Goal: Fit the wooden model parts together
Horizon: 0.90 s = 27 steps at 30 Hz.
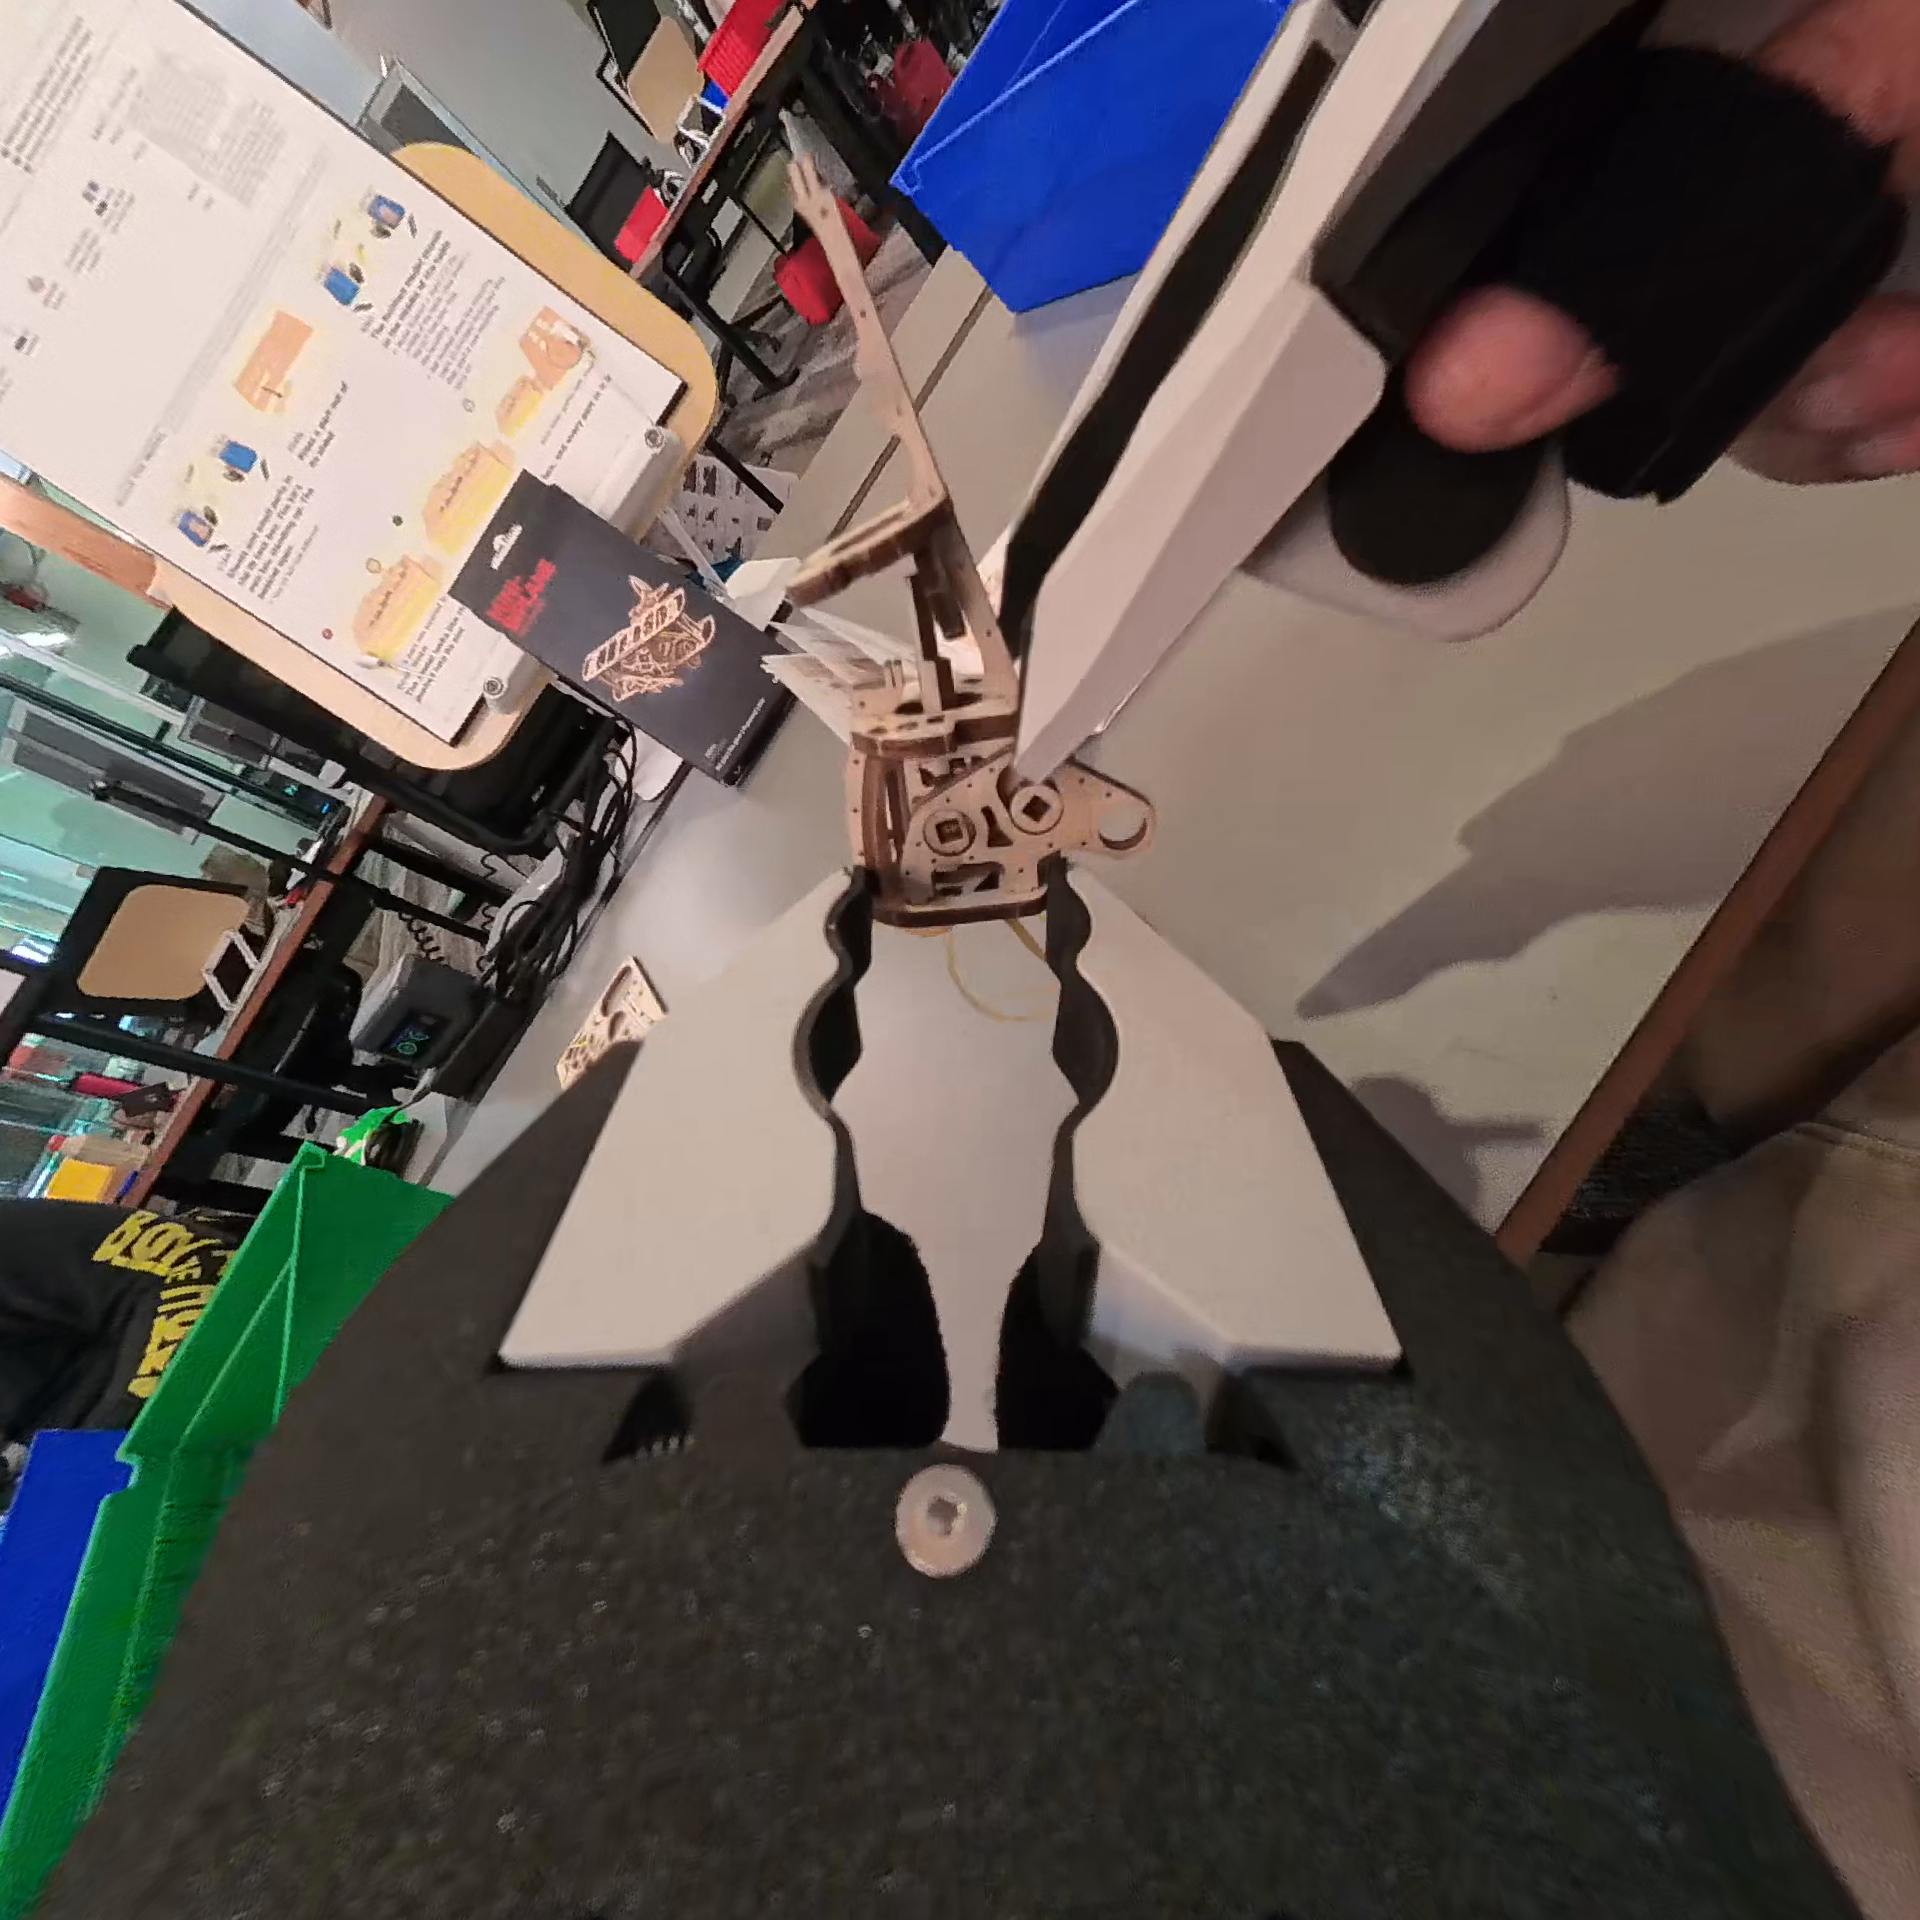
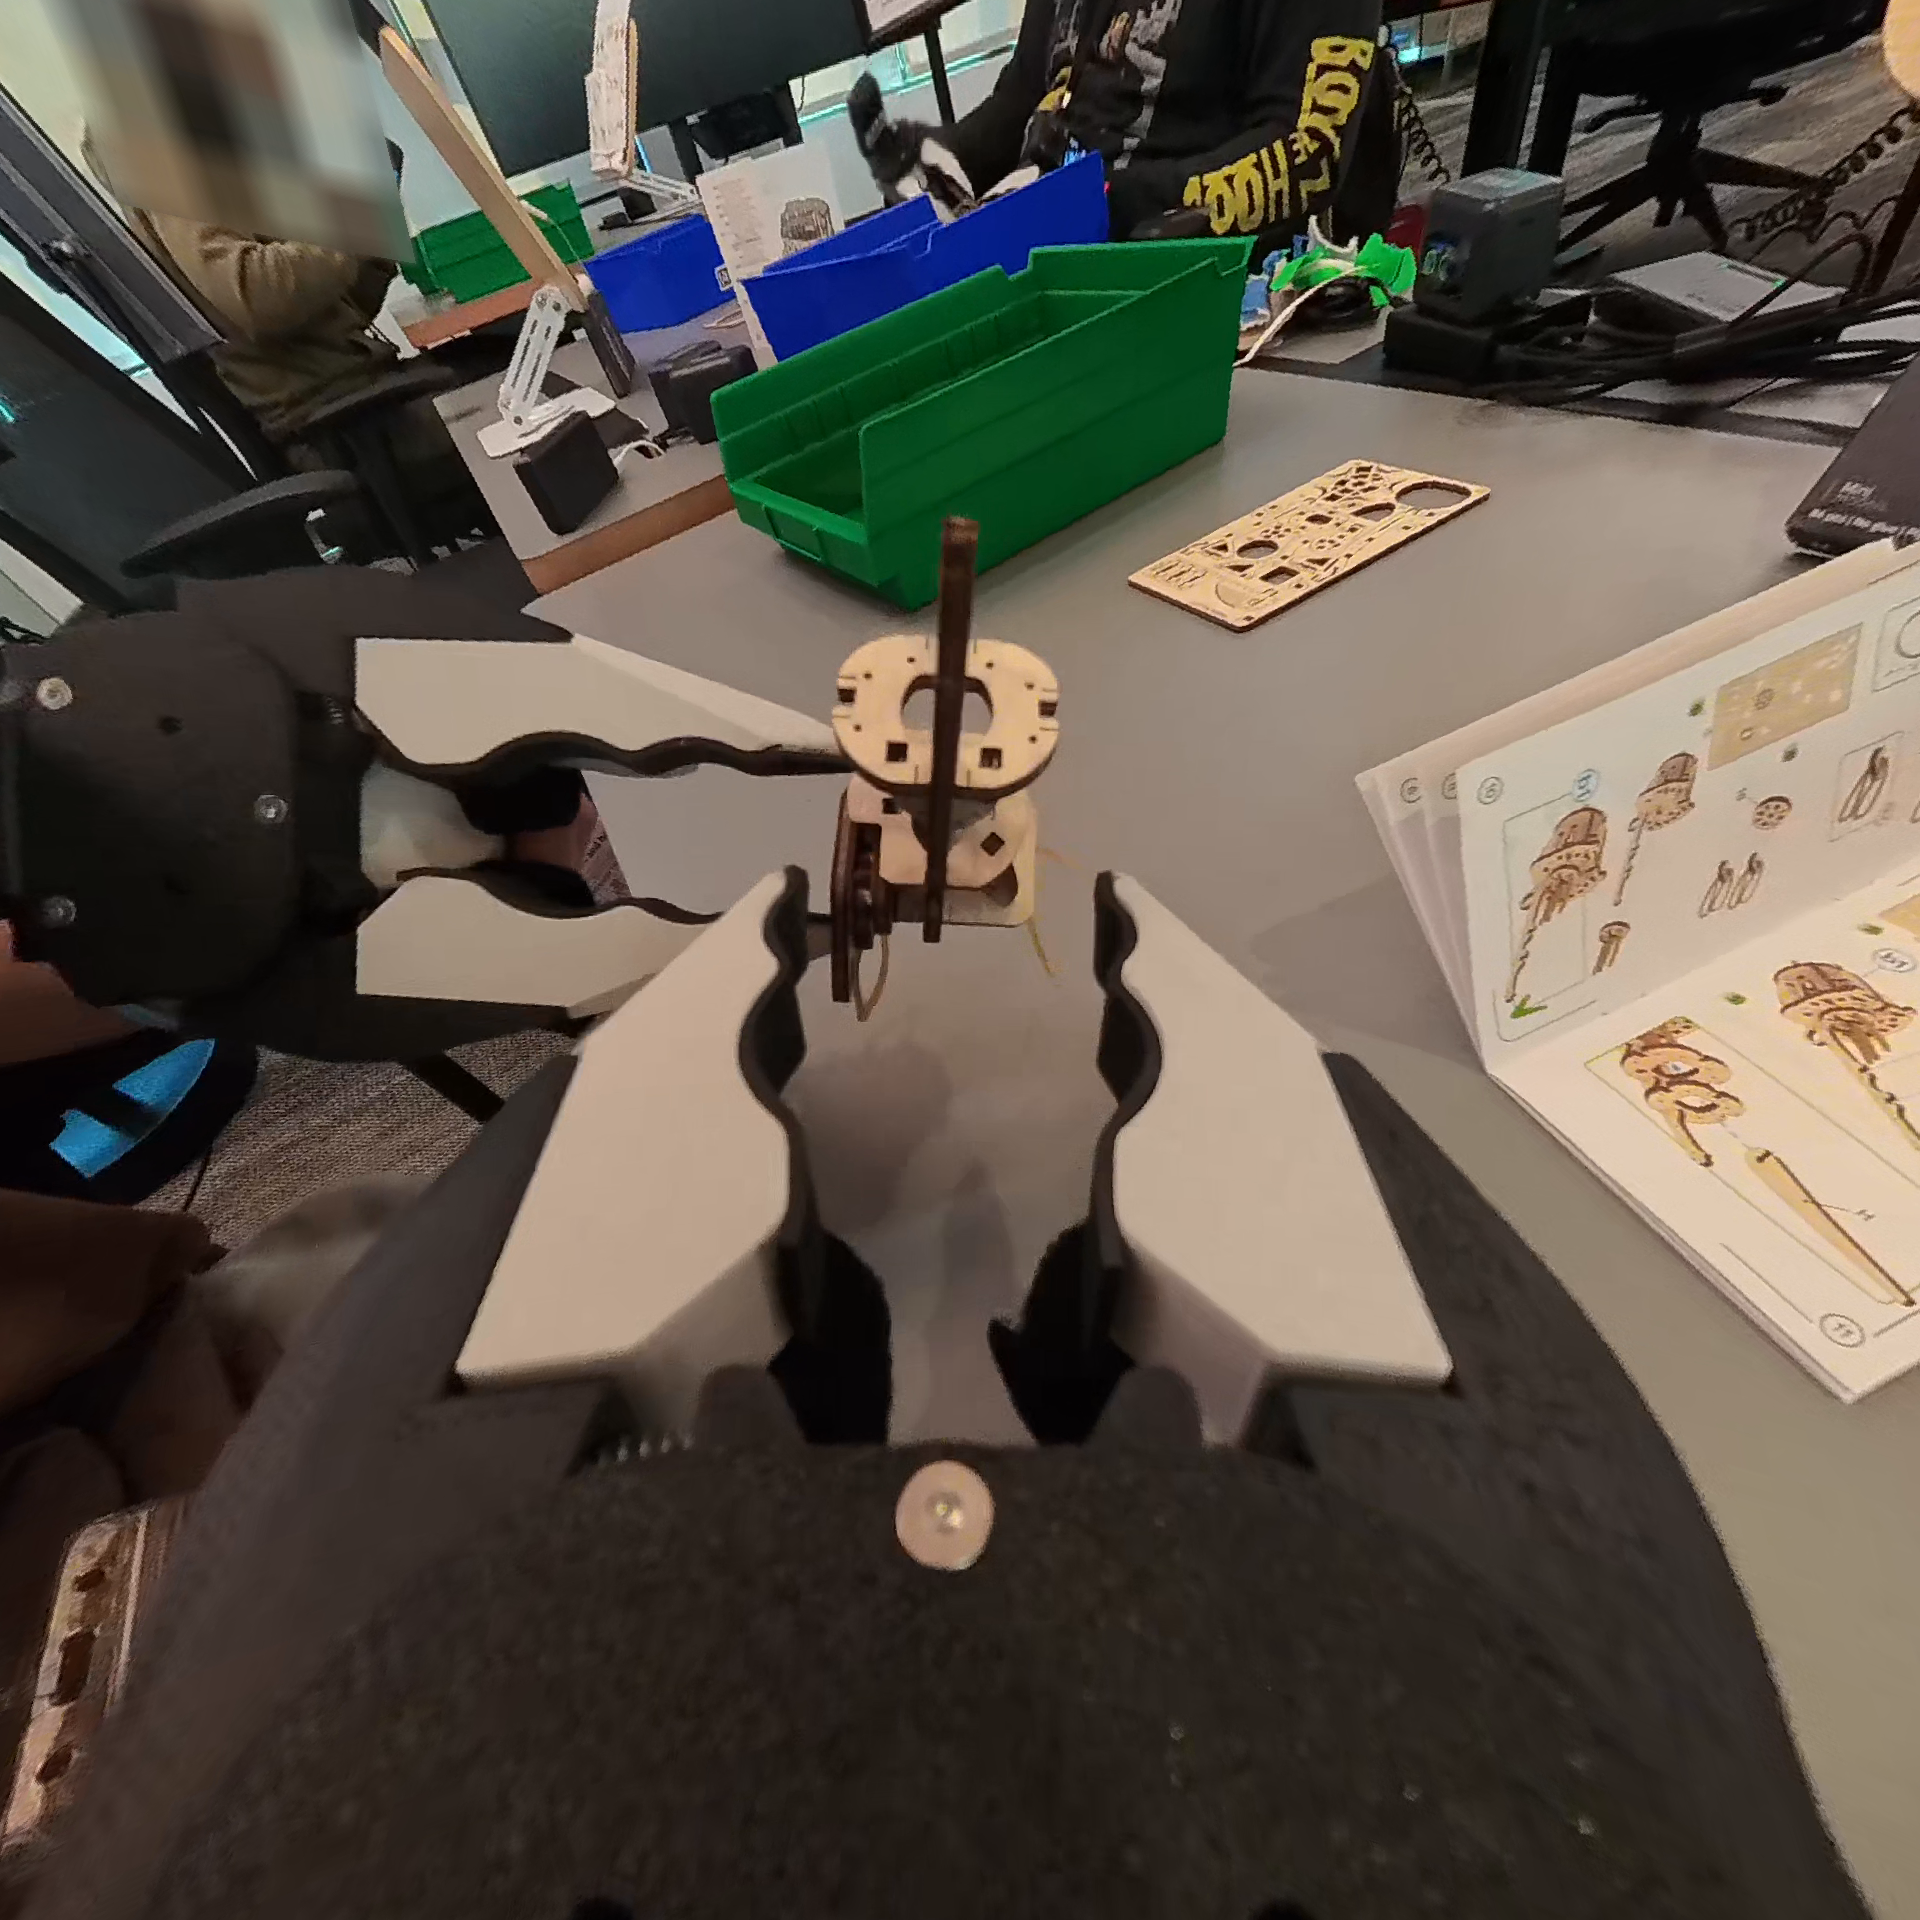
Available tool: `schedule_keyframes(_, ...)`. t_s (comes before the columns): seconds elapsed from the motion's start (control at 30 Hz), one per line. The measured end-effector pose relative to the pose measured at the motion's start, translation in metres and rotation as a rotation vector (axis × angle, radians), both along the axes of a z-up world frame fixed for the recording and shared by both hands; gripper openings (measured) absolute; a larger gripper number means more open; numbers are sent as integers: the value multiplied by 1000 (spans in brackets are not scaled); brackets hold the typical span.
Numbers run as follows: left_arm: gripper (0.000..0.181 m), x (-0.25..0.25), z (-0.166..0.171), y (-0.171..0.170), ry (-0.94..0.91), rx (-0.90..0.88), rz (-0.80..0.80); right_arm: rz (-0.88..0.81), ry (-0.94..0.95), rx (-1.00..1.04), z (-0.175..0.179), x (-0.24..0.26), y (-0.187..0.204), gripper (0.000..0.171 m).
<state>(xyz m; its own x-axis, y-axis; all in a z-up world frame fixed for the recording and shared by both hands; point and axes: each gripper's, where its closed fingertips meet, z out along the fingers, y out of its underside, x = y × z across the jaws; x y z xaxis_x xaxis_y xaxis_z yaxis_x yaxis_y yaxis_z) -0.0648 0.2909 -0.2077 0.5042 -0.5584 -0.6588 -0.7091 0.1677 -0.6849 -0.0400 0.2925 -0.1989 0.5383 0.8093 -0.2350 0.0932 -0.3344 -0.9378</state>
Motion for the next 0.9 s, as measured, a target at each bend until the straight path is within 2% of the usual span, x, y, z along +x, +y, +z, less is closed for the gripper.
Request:
schedule_keyframes(0.17,31,5,-1,-2,4,-8,-9,-2,-7,2,-2,-2,-1,50)
schedule_keyframes(0.23,31,6,-4,-3,-48,-71,-19,4,0,23,2,1,0,52)
schedule_keyframes(0.4,32,9,-7,-9,-346,-409,-114,179,122,34,20,14,-10,55)
schedule_keyframes(0.53,32,14,19,-21,-673,-645,-277,258,266,-113,25,24,-12,56)
schedule_keyframes(0.63,32,20,37,-31,-842,-774,-394,310,349,-206,27,16,-18,67)
schedule_keyframes(0.77,31,25,47,-38,-945,-859,-458,382,382,-214,35,3,-33,71)
schedule_keyframes(0.9,31,26,52,-40,-1006,-913,-491,394,340,-169,34,0,-39,67)
